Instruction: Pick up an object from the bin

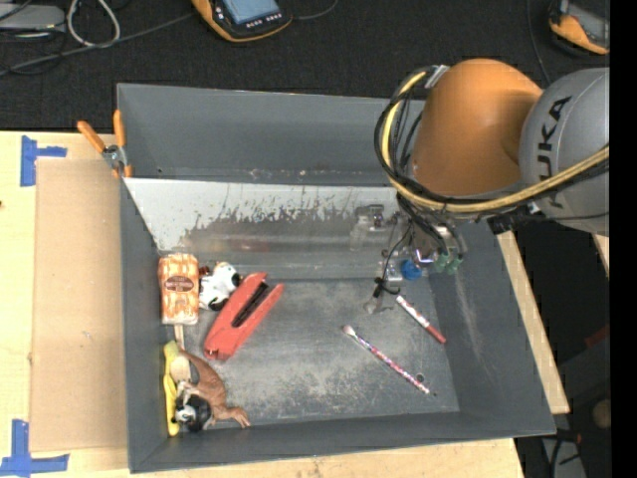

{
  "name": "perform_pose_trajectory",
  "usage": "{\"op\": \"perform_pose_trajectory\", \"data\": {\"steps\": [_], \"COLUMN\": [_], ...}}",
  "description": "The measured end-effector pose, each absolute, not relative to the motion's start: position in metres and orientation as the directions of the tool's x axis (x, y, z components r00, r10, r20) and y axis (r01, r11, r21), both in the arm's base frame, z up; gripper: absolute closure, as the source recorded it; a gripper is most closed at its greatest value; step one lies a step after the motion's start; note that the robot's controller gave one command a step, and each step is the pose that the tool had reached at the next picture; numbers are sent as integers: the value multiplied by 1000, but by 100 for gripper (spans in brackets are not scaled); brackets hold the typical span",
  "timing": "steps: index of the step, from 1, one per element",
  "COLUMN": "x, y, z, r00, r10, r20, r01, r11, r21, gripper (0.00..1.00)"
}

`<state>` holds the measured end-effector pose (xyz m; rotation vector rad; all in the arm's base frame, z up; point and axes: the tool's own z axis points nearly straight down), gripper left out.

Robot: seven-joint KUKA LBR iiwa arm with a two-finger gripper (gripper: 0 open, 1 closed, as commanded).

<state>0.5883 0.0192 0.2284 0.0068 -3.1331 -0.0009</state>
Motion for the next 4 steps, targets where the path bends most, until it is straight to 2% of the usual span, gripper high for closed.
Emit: {"op": "perform_pose_trajectory", "data": {"steps": [1,2,3,4], "x": [590,612,619,621], "y": [19,44,73,107], "z": [233,167,113,87], "r00": [-1000,-998,-998,-999], "r10": [-4,64,62,-38], "r20": [1,-3,-7,-8], "r01": [-4,64,62,-38], "r11": [1000,998,998,999], "r21": [1,2,2,0], "gripper": [0,0,0,0]}}
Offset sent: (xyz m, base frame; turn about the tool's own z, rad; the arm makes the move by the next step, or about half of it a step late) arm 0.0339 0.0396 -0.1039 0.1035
